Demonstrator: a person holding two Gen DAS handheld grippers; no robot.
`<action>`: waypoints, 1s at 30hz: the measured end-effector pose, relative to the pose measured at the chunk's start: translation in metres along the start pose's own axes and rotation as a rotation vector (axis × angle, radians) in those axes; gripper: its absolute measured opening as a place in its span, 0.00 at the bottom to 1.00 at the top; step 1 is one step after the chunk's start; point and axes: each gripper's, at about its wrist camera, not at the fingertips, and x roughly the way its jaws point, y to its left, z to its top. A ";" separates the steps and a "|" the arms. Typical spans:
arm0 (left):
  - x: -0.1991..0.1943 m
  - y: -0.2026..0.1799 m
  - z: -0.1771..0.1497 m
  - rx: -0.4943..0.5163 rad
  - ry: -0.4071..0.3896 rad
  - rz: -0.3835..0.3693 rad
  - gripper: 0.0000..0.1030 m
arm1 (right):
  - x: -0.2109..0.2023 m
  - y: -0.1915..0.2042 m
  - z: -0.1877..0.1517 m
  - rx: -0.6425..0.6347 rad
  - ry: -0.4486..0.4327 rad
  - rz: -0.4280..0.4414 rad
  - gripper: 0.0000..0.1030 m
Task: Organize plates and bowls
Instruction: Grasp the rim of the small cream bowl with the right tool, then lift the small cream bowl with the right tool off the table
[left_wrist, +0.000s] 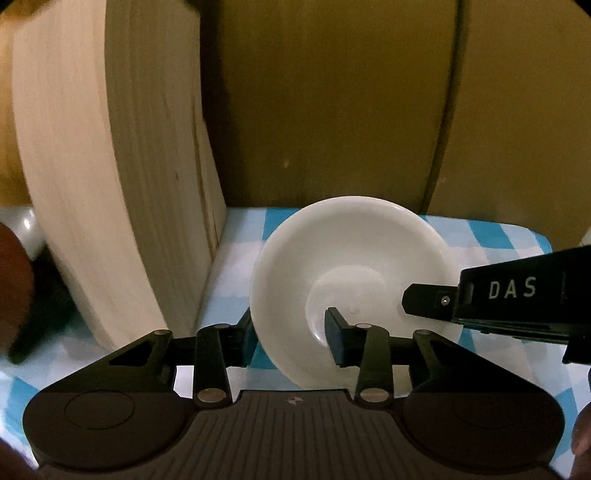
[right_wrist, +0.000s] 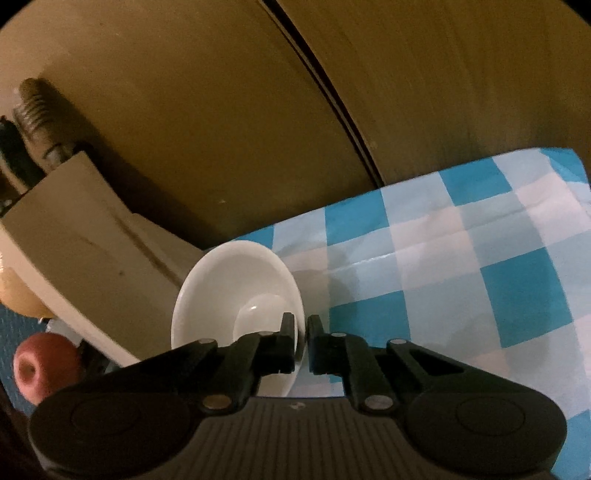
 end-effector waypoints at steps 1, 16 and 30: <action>-0.006 -0.002 0.000 0.014 -0.012 0.004 0.45 | -0.005 0.001 -0.001 -0.006 -0.003 0.003 0.05; -0.100 -0.012 -0.013 0.088 -0.151 0.007 0.49 | -0.090 0.036 -0.017 -0.078 -0.074 0.034 0.05; -0.168 -0.011 -0.056 0.144 -0.178 -0.053 0.51 | -0.155 0.044 -0.073 -0.108 -0.047 0.039 0.06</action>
